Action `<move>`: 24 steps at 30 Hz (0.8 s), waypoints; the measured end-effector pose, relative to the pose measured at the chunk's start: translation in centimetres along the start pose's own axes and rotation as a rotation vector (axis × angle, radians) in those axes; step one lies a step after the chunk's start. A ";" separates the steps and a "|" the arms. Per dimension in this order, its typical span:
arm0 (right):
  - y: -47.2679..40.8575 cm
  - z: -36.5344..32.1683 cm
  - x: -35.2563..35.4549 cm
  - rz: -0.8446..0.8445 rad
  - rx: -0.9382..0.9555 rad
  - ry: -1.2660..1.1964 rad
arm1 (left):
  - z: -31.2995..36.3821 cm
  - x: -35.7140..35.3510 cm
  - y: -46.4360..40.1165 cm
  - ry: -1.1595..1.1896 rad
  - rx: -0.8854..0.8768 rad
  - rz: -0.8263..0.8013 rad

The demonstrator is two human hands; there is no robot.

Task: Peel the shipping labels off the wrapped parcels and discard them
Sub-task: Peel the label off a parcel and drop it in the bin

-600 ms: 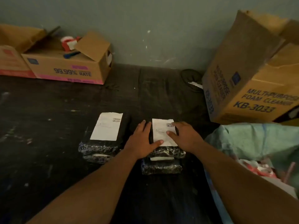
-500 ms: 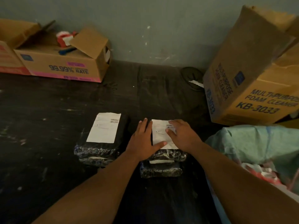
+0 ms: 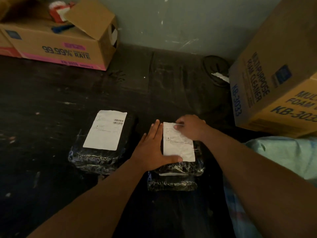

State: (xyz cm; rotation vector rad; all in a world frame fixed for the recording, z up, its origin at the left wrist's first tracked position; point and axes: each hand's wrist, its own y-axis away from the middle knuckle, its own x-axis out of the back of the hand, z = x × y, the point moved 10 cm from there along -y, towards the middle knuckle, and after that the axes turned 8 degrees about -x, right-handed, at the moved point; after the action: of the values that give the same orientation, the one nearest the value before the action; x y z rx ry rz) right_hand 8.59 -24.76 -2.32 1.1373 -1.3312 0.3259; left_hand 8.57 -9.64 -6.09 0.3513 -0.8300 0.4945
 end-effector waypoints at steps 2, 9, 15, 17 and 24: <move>-0.2 -0.1 0.3 -0.016 0.001 -0.034 | 0.1 -0.1 0.0 -0.014 -0.008 -0.014; 0.5 -1.2 1.4 -0.126 0.019 -0.211 | 0.5 -0.1 0.7 -0.051 -0.024 -0.007; 0.3 -1.3 1.5 -0.125 -0.001 -0.225 | 0.5 -0.1 0.7 -0.047 -0.025 0.005; 0.3 -1.4 1.3 -0.138 -0.005 -0.206 | 0.5 -0.1 0.8 -0.042 -0.027 0.010; -0.3 -1.8 1.3 -0.158 0.006 -0.275 | 0.6 0.0 0.8 -0.040 -0.025 0.025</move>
State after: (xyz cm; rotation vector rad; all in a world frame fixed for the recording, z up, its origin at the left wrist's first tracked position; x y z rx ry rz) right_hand 10.28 -24.00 -1.00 1.3188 -1.4673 0.0585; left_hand 7.74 -9.27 -5.63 0.3290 -0.8799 0.5014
